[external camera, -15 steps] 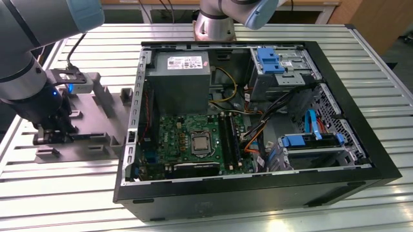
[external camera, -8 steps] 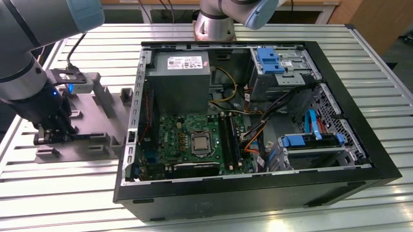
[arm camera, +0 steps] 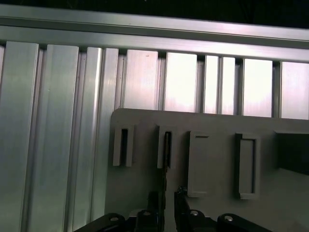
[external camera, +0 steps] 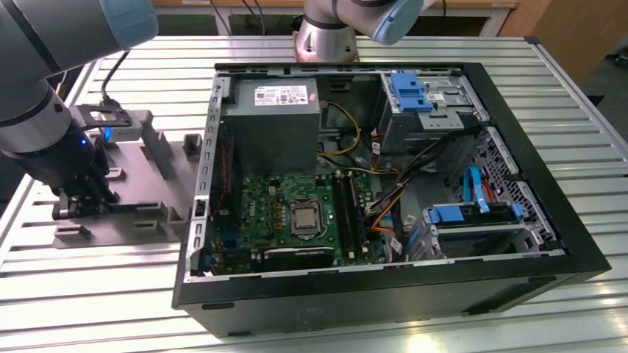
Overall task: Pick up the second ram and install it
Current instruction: 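Pick up the second ram and move it above second insertion slot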
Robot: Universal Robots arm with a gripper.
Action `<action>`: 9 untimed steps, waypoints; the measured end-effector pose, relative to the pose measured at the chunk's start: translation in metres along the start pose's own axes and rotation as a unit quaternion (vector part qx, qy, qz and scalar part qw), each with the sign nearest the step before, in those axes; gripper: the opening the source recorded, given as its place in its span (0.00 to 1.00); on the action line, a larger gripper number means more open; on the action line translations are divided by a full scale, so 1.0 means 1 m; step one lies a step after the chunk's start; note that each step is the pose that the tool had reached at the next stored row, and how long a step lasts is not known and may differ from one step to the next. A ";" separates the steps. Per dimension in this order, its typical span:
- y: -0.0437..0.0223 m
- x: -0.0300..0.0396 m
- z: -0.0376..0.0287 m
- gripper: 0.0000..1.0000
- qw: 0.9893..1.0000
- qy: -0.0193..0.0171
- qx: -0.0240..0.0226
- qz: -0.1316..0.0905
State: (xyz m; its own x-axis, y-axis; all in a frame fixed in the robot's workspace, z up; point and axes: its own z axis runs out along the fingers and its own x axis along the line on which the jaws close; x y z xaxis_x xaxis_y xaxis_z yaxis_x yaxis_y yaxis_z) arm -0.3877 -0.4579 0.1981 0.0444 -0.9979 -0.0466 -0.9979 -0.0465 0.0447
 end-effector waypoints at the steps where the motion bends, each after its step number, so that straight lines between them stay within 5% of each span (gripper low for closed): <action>1: 0.0000 0.0000 -0.0004 0.27 1.000 0.000 0.000 0.000; 9: -0.0011 0.0005 -0.0017 0.27 1.000 0.000 0.000 0.000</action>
State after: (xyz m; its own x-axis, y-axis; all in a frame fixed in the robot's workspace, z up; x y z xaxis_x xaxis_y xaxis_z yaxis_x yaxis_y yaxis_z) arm -0.3865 -0.4585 0.1997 0.0436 -0.9980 -0.0466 -0.9979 -0.0457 0.0449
